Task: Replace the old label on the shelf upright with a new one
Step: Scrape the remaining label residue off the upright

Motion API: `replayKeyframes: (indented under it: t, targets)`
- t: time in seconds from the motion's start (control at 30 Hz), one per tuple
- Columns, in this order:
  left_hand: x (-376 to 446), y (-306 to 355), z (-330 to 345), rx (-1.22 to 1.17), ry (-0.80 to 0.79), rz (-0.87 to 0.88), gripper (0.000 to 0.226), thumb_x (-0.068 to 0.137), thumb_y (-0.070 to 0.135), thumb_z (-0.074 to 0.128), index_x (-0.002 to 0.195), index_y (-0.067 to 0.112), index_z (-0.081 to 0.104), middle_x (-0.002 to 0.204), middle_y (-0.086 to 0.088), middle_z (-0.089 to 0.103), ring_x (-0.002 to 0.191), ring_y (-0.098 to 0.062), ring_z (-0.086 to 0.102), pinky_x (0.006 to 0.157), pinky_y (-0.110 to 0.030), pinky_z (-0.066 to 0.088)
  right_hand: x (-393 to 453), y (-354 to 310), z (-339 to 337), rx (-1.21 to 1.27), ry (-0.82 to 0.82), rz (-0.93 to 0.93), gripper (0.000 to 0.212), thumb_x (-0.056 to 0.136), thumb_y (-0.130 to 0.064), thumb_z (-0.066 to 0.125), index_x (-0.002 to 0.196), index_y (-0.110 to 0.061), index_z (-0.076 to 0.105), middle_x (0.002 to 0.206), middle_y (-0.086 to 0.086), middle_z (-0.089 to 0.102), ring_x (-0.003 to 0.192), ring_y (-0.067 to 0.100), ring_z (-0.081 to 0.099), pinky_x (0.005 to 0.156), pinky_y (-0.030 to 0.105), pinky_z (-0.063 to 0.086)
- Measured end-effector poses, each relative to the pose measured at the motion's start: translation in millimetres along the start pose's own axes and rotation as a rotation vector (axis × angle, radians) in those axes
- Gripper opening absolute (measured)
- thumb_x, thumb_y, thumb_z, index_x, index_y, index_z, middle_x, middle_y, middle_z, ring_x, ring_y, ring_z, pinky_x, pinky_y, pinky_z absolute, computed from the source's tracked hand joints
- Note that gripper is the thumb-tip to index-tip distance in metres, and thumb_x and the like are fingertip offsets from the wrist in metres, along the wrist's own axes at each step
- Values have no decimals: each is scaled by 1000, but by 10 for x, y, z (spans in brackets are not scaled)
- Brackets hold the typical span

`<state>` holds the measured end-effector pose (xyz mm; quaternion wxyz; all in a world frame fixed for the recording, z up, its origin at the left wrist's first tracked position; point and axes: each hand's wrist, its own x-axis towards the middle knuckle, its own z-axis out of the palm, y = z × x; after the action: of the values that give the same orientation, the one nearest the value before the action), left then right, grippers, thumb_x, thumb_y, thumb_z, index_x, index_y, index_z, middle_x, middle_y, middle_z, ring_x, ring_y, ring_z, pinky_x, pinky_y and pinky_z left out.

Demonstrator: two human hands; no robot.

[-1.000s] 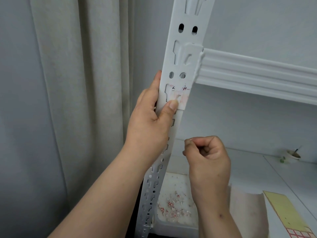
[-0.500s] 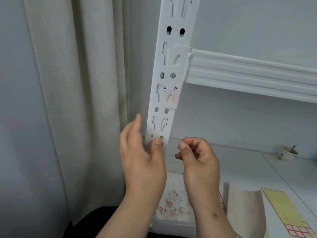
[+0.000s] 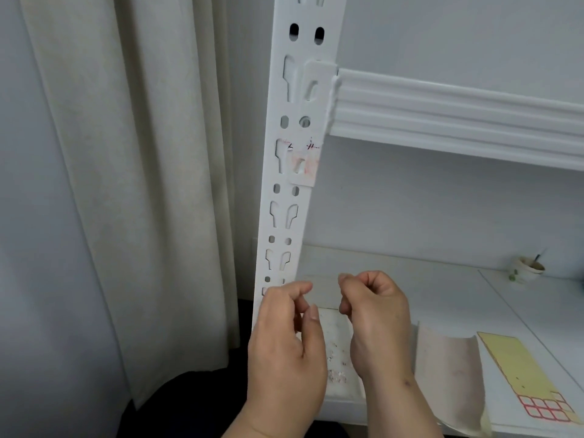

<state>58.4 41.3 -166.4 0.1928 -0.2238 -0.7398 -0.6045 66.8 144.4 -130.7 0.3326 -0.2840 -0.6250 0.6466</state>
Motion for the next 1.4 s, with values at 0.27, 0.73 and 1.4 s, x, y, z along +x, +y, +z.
replayKeyframes:
  t: [0.27, 0.73, 1.4]
  targets:
    - [-89, -36, 147, 24, -247, -68, 41, 92, 17, 56, 102, 55, 47, 96, 28, 53, 81, -4, 57, 68, -15, 45, 82, 170, -100, 48, -22, 129, 2, 81, 0, 65, 83, 1, 65, 64, 8, 61, 59, 19, 56, 65, 34, 51]
    - [-45, -108, 200, -5, -303, -234, 41, 94, 10, 58, 96, 50, 51, 86, 15, 58, 73, -6, 56, 66, -14, 46, 279, 421, -188, -250, 24, 8, 26, 93, -3, 52, 101, -22, 69, 102, -7, 70, 96, 4, 64, 84, 19, 47]
    - [80, 117, 55, -20, -206, -102, 30, 93, 17, 63, 84, 46, 61, 79, 17, 63, 74, -5, 59, 62, -12, 44, 82, -28, -81, -288, -22, -189, 21, 97, -28, 51, 80, -25, 64, 69, -5, 69, 69, 0, 60, 56, 6, 39]
